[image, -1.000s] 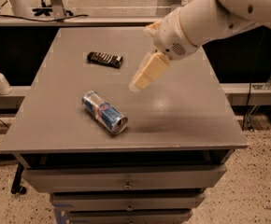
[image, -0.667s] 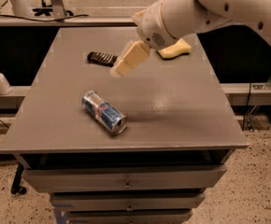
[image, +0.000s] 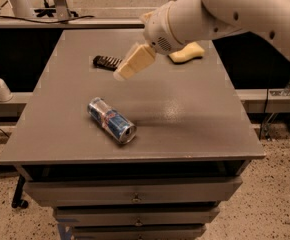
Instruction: Pick rxbar chocolate
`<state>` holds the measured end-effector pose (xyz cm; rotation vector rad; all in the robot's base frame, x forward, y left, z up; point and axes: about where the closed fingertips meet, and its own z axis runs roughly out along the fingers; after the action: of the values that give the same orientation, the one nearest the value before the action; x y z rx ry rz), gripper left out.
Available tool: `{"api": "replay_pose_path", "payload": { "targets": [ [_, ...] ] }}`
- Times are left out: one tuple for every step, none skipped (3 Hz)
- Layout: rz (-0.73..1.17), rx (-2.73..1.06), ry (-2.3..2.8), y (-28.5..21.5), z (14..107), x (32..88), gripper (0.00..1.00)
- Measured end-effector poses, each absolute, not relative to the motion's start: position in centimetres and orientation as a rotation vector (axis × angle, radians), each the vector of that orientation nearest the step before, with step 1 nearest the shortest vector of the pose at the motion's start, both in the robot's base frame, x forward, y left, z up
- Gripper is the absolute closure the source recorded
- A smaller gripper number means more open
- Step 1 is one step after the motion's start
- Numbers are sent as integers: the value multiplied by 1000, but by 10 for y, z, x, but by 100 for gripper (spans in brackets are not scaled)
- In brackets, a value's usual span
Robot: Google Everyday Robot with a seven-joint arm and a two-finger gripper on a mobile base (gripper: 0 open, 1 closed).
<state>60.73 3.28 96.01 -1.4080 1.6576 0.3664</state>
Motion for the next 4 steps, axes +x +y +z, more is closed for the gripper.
{"api": "replay_pose_path", "payload": {
  "targets": [
    [370, -1299, 1682, 49, 942, 650, 0],
    [414, -1257, 1715, 73, 914, 690, 0],
    [463, -1232, 1767, 87, 880, 715, 0],
    [487, -1203, 1791, 92, 865, 729, 0]
  ]
}}
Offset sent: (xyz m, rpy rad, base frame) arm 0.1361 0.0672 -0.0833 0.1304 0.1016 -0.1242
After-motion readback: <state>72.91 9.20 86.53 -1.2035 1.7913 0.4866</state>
